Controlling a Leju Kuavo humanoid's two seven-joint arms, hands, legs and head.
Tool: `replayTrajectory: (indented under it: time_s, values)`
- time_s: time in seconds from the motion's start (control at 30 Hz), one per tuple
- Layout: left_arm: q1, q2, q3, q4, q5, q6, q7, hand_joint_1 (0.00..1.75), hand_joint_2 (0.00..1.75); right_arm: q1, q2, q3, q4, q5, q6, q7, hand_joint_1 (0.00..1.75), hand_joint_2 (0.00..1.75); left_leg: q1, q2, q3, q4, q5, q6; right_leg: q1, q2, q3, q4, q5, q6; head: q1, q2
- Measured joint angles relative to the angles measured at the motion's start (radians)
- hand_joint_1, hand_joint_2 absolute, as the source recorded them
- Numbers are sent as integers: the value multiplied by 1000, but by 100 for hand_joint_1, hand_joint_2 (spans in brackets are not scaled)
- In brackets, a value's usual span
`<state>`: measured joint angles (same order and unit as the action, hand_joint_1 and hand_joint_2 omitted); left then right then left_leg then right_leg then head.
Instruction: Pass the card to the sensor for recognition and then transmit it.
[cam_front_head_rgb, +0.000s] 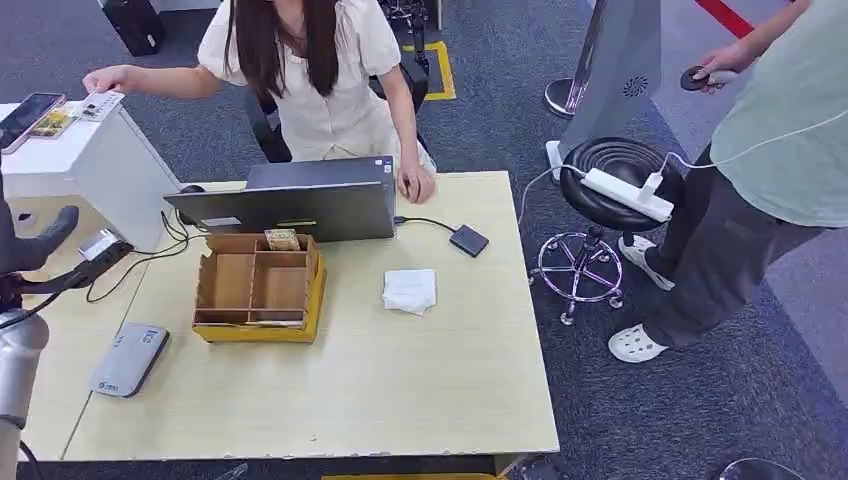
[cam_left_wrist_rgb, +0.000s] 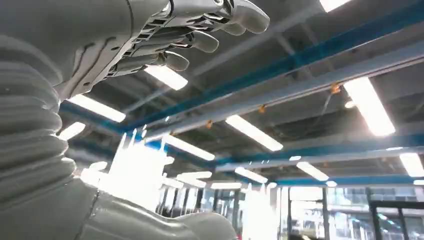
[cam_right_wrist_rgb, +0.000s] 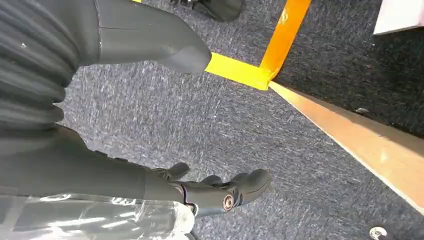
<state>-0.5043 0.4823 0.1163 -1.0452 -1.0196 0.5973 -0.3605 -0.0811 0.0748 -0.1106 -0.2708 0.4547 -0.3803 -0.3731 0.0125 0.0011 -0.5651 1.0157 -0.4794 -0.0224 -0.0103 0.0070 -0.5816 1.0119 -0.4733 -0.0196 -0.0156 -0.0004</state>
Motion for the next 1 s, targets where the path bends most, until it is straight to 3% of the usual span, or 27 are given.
replayTrajectory:
  time_s: [0.13,0.27,0.37,0.47,0.6,0.77,0.9,1.0]
  values:
    - [24,85,-67,0,114,-79,14,0,175,1,-1,1,0,-3,0,-1,0,175,0,0,0,0,0,0,0,0,-1,0,0,0,0,0]
    - [39,134,-98,-2,146,-116,23,0,175,1,-1,1,0,-3,0,-1,0,175,0,0,-1,0,0,0,1,0,-1,0,0,0,1,0]
    - [55,171,-115,-11,193,-182,24,0,175,1,-2,2,0,-3,0,-1,0,175,0,0,-1,0,0,0,1,0,-1,0,0,0,0,0]
    - [72,216,-133,-36,239,-293,31,0,175,0,-2,2,0,-3,0,-5,0,175,0,0,-1,0,0,0,1,0,-1,0,0,0,0,0]
    - [78,250,-149,-53,259,-349,37,0,175,-2,-2,2,0,-3,1,-7,0,175,0,0,-2,0,0,0,1,-1,-1,0,0,0,1,0]
    - [97,353,-196,-107,305,-580,66,0,175,1,-8,2,0,-8,0,-15,0,175,2,2,-2,0,0,0,2,2,-3,0,1,-1,1,0]
    - [120,494,-253,-211,367,-811,87,0,175,4,-15,2,1,-19,-2,-21,0,175,3,3,-4,0,0,0,3,3,-4,0,1,-1,0,0]
    - [129,604,-287,-302,451,-935,115,0,175,7,-19,1,1,-21,-5,-24,0,175,3,2,-5,1,0,0,4,2,-5,0,1,-1,0,0]
